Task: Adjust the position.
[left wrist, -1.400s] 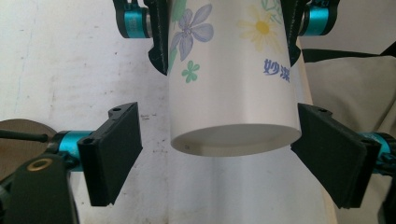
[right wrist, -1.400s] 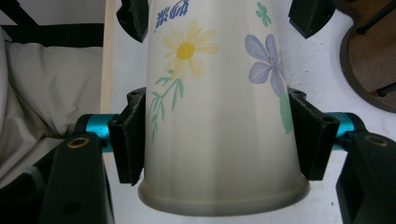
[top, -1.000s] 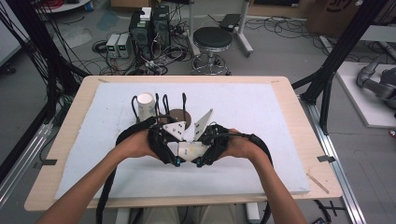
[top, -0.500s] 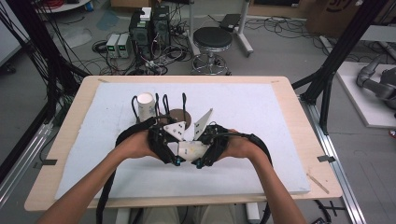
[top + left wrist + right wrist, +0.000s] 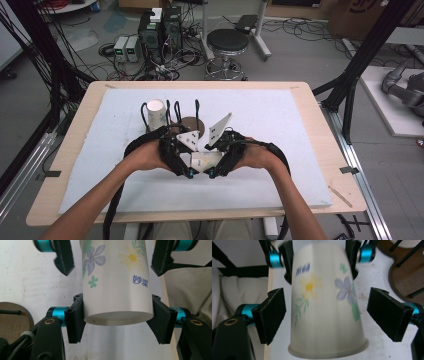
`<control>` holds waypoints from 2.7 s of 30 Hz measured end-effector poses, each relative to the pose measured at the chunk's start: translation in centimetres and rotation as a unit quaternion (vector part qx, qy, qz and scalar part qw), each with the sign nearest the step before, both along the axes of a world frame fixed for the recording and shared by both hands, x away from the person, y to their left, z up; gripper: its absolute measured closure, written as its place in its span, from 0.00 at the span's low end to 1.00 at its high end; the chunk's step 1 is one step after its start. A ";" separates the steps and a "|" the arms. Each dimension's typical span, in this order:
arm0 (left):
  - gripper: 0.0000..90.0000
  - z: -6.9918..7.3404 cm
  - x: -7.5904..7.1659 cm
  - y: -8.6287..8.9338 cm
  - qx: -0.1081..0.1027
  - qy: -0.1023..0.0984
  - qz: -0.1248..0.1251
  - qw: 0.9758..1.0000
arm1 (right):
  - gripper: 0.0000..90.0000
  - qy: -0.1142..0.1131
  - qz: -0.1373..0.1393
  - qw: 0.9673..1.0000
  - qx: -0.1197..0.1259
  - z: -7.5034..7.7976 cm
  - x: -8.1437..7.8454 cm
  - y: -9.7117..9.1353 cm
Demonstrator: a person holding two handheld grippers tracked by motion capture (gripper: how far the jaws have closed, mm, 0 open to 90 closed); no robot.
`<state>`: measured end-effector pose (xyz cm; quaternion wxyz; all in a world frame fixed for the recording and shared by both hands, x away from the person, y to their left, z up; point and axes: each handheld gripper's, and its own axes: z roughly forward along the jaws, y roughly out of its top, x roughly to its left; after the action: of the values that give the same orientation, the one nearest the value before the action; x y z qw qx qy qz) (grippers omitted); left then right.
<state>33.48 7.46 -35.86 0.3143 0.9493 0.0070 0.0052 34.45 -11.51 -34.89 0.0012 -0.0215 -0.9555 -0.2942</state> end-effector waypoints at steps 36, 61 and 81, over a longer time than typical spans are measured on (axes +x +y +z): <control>0.41 -4.1 -0.6 3.3 -0.162 0.039 0.068 0.984 | 0.18 0.013 -0.031 0.989 0.145 1.1 0.2 -3.5; 0.41 -5.2 -1.7 6.9 -0.369 0.043 0.083 0.925 | 0.18 0.045 -0.049 0.958 0.280 -1.6 -0.3 -5.9; 0.41 -5.0 -1.7 6.4 -0.421 0.040 0.072 0.904 | 0.18 0.067 -0.030 0.943 0.324 -2.6 -0.3 -3.9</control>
<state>31.81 13.89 -40.85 0.6826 0.7253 0.0890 -0.0136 34.12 -15.44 -37.53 0.0637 -0.0684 -0.8051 -0.5857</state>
